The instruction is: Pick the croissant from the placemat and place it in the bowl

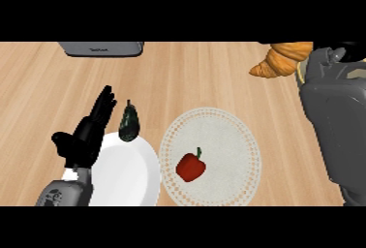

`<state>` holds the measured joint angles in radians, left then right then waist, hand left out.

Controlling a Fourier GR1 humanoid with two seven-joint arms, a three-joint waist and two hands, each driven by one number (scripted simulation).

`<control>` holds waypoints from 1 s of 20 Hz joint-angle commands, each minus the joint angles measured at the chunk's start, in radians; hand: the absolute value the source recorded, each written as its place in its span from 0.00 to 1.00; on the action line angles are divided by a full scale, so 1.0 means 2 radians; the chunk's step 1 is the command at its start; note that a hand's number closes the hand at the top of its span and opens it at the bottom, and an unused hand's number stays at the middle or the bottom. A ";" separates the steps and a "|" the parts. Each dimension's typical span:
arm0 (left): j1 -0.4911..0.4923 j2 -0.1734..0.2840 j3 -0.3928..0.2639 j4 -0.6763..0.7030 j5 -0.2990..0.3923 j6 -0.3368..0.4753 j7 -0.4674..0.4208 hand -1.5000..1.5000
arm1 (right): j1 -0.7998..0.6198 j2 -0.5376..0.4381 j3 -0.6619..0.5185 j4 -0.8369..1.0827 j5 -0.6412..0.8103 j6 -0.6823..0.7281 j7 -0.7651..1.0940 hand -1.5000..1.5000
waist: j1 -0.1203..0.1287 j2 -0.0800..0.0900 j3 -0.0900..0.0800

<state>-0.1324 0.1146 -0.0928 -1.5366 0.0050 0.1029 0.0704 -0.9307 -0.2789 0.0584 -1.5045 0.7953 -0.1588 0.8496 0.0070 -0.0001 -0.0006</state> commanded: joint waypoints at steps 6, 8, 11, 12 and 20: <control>-0.002 -0.008 -0.012 -0.028 -0.019 0.010 0.029 0.50 | -0.001 -0.071 -0.047 0.101 0.013 0.029 -0.047 1.00 | 0.001 0.001 0.000; 0.011 -0.020 -0.020 -0.036 -0.015 0.010 0.025 0.50 | -0.005 -0.084 -0.068 0.141 0.008 0.019 -0.073 1.00 | 0.003 0.001 0.000; -0.002 -0.011 0.001 0.015 -0.012 0.003 -0.015 0.50 | -0.003 -0.115 -0.050 0.183 0.038 0.043 -0.087 1.00 | 0.002 0.003 0.000; -0.026 -0.007 0.015 0.036 -0.003 -0.007 -0.022 0.50 | -0.008 -0.098 -0.055 0.212 0.040 0.010 -0.107 1.00 | 0.002 0.003 0.000; -0.018 0.000 0.026 0.023 0.001 -0.013 -0.003 0.50 | 0.048 -0.133 -0.101 0.301 0.039 -0.057 -0.198 1.00 | -0.001 0.002 0.000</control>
<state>-0.1467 0.0995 -0.0792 -1.5348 -0.0065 0.0903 0.0750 -0.8845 -0.5284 -0.1189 -0.9558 0.8668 -0.2231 0.5159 0.0126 0.0049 0.0003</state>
